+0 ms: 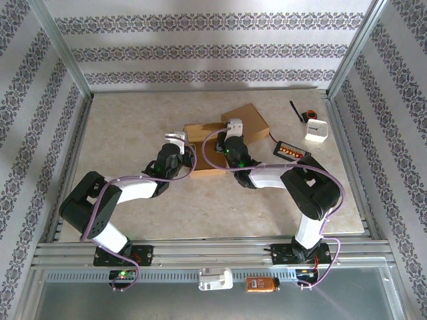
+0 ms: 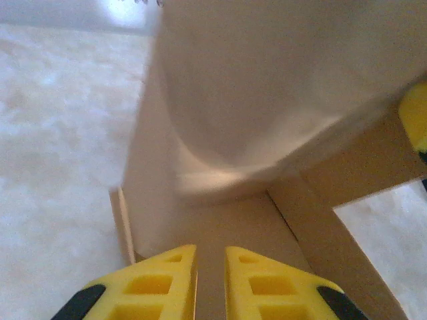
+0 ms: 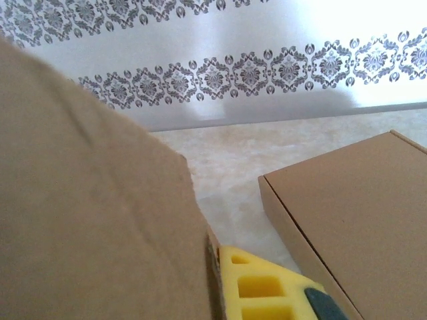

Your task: Fold the paper box

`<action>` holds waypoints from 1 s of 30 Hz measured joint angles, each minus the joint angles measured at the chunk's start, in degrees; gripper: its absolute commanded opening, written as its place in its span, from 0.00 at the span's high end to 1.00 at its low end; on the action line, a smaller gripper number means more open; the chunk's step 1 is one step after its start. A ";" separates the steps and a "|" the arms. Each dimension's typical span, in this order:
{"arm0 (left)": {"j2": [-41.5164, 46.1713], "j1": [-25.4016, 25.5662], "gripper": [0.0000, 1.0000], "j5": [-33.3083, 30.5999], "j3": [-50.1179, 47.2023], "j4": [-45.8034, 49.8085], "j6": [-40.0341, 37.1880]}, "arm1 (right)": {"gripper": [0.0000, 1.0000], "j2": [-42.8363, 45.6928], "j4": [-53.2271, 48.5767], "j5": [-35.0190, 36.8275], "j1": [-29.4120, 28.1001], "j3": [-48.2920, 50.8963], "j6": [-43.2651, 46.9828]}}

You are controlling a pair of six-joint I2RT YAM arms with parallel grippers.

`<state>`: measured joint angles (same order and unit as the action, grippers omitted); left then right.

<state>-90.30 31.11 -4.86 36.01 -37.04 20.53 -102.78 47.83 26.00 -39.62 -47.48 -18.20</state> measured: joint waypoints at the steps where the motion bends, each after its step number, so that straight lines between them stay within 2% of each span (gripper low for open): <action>1: -0.11 0.28 0.82 0.37 -0.70 0.07 0.28 | 0.90 0.00 1.05 0.26 -0.48 0.68 0.26; 7: -0.57 1.09 0.77 1.38 -5.51 -0.09 1.70 | 0.87 0.00 4.63 1.62 -3.58 5.38 2.49; 13: 0.87 1.18 0.74 1.64 -8.28 -2.27 2.73 | 0.75 0.00 5.22 2.27 -4.57 8.63 4.20; 17: 4.37 1.25 0.69 1.62 -10.25 -2.08 2.91 | 0.70 0.09 5.57 3.19 -4.90 9.60 5.25; 22: 9.42 2.49 0.61 1.60 -11.04 -1.73 3.15 | 0.45 2.73 5.40 2.86 -4.92 10.93 6.38; 30: 15.93 4.48 0.54 0.37 -12.39 1.44 3.69 | 0.24 9.88 3.37 -0.52 -5.66 12.76 4.66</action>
<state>-74.37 35.59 -4.49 23.62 -35.59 24.23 -92.90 51.20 25.47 -45.28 -34.72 -13.54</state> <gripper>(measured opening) 0.448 0.730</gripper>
